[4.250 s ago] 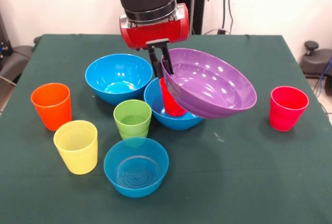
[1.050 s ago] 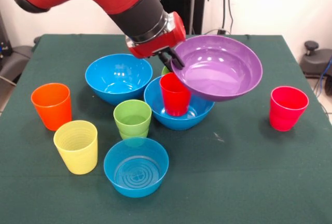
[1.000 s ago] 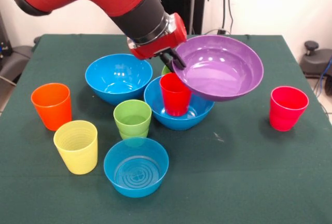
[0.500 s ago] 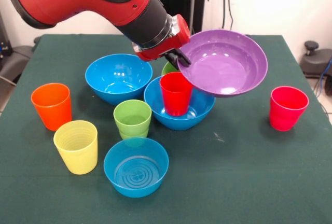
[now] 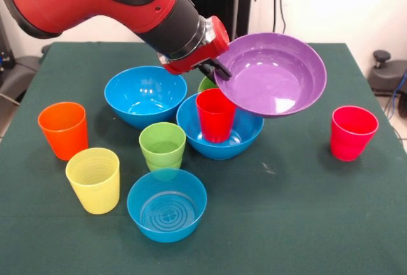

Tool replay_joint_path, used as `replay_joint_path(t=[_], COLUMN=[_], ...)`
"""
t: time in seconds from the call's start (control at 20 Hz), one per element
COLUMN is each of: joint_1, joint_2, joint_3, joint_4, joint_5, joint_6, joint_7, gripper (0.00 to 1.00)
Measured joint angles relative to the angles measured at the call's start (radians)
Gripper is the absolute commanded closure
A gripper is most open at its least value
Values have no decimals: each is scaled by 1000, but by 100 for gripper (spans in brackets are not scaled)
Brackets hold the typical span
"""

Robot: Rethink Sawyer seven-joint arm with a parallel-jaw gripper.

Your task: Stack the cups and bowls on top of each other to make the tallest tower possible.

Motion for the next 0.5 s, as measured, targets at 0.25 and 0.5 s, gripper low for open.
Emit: replay_joint_path(t=[0.25, 0.5], joint_1=[0, -3], joint_2=[-23, -43], joint_3=[6, 18], joint_4=[-5, -13], joint_5=[-39, -67], joint_6=[15, 25], joint_7=[0, 0], gripper=[100, 100])
